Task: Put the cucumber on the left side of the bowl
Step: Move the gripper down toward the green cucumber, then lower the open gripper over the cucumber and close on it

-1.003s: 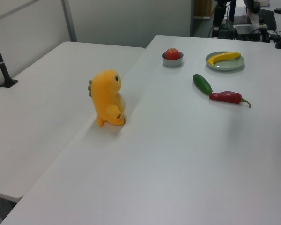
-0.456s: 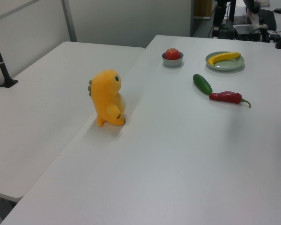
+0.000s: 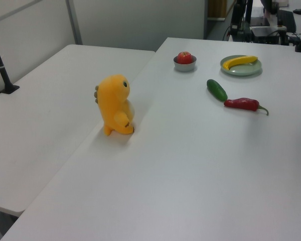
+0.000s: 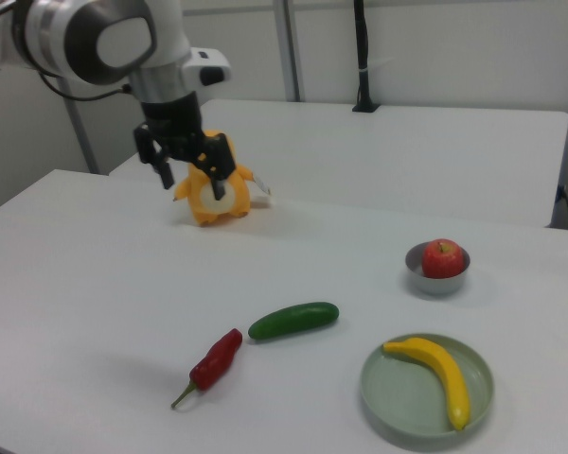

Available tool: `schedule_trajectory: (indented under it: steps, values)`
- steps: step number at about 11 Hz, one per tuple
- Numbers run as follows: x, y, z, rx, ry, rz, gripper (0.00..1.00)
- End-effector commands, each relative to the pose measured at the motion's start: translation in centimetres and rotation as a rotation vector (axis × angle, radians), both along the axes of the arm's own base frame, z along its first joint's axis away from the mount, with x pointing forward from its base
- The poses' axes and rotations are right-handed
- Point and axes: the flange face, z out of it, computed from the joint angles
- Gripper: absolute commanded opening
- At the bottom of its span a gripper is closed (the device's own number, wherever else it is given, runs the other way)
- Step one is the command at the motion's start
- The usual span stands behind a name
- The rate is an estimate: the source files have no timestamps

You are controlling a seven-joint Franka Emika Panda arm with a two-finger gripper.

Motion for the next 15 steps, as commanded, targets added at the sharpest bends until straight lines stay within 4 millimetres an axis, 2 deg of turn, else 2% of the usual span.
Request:
schedule_trajectory:
  steps: [1,4,7,9,12,15]
  values:
    - [2.5,-3.6,-2.8,-0.031,-0.045,-0.063,1.0]
    - [5.6,-6.6,-7.9,-0.094,-0.059,-0.194,1.0]
    - [7.7,-7.3,-12.8,-0.144,-0.036,-0.338,1.0]
    - [8.8,-7.1,-16.5,-0.145,-0.014,-0.412,1.0]
    - [9.9,-7.4,-22.1,-0.145,0.006,-0.524,1.0]
    - [10.4,-7.9,-26.1,-0.152,0.015,-0.543,1.0]
